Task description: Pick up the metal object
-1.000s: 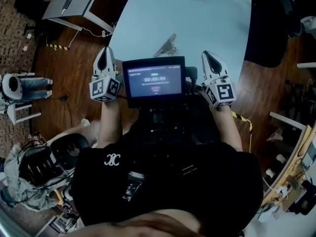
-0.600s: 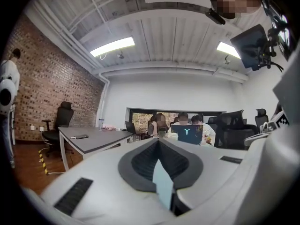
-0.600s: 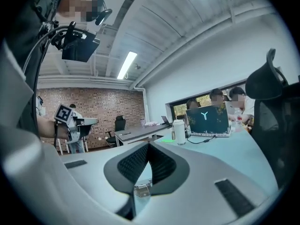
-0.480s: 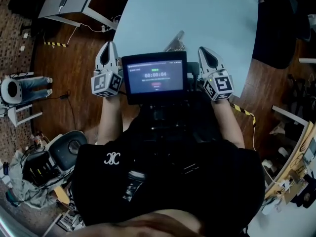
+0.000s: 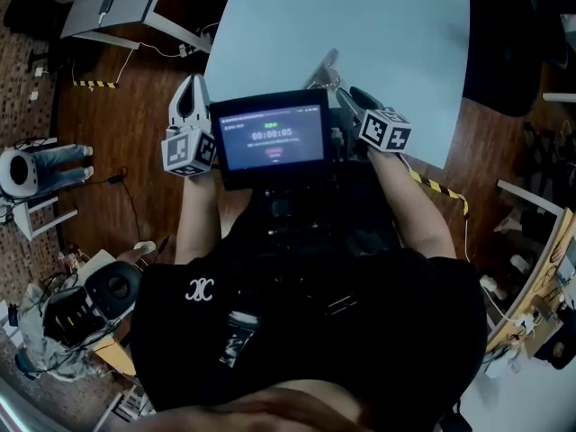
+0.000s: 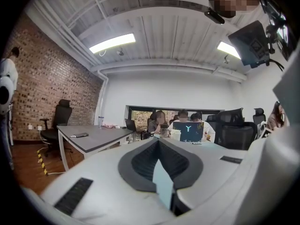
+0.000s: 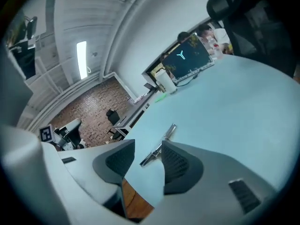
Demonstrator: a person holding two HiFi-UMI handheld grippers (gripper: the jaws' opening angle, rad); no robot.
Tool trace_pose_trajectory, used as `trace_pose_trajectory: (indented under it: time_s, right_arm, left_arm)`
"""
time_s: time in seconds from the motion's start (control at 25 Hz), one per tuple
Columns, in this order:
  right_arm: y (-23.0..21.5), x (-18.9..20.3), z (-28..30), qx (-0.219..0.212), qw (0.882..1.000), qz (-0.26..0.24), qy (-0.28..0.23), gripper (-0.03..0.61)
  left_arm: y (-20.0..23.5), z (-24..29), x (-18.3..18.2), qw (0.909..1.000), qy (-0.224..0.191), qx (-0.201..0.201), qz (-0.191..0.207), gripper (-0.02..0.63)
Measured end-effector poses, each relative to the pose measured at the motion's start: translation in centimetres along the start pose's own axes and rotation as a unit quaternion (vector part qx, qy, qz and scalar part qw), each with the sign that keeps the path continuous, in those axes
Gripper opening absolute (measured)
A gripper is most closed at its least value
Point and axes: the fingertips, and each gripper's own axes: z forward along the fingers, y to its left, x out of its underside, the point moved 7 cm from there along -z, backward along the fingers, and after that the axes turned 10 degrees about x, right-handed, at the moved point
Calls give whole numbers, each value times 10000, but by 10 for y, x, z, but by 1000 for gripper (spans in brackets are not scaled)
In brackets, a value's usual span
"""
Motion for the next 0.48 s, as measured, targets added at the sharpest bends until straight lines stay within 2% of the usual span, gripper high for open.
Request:
trace_pose_trajectory:
  time_s: [0.12,0.24,0.36,0.48]
  right_arm:
    - [0,6,22,-7,9972,662,336,207]
    - [8,12,46,56,9888,1364,608,207]
    - [15,16,65,186,9809,1818,664,207]
    - [2,19,73,332,9726,2202,668,207]
  left_arm:
    - [5,2,0,10000,30,35,35,14]
    - [19,0,-3,10000,43,45,51,14]
    - [34,-5,-4,10000,40,27,62,14]
    - [34,-8,-3,10000,54,-7,80,14]
